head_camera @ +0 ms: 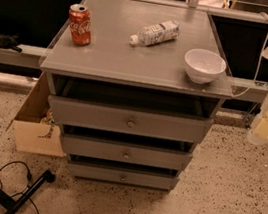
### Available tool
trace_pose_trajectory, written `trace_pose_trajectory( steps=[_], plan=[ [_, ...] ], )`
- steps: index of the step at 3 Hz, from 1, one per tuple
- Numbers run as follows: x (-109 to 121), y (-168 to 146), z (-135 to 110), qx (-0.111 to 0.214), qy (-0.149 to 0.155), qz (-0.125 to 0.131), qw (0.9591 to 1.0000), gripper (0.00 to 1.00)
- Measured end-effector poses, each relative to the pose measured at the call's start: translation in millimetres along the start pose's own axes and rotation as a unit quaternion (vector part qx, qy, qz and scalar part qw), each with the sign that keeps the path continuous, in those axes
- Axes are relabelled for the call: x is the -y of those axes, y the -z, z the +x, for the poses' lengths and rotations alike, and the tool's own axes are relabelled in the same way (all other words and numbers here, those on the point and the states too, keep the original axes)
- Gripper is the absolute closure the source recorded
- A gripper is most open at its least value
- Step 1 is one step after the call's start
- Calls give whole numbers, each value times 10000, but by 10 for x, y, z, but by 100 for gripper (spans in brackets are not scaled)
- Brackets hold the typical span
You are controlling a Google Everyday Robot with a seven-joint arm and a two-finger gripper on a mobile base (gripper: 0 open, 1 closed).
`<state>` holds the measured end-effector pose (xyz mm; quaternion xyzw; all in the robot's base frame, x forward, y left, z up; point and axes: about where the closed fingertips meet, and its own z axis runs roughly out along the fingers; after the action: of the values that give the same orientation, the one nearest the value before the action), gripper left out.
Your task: Open bottom drawer
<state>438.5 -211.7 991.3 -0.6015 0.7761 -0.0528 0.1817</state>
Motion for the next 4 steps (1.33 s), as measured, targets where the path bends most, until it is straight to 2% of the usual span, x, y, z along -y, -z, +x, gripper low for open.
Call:
trace_pose_trajectory(
  steps=[1, 2, 3, 4],
  plan=[
    [1, 1, -4, -1, 2, 6, 10000, 0],
    [-248, -436, 5, 124, 8, -122, 9998, 0],
    [-543, -1057, 162, 254, -146, -204, 9994, 0],
    [-899, -1869, 365, 373, -278, -479, 9978, 0]
  ],
)
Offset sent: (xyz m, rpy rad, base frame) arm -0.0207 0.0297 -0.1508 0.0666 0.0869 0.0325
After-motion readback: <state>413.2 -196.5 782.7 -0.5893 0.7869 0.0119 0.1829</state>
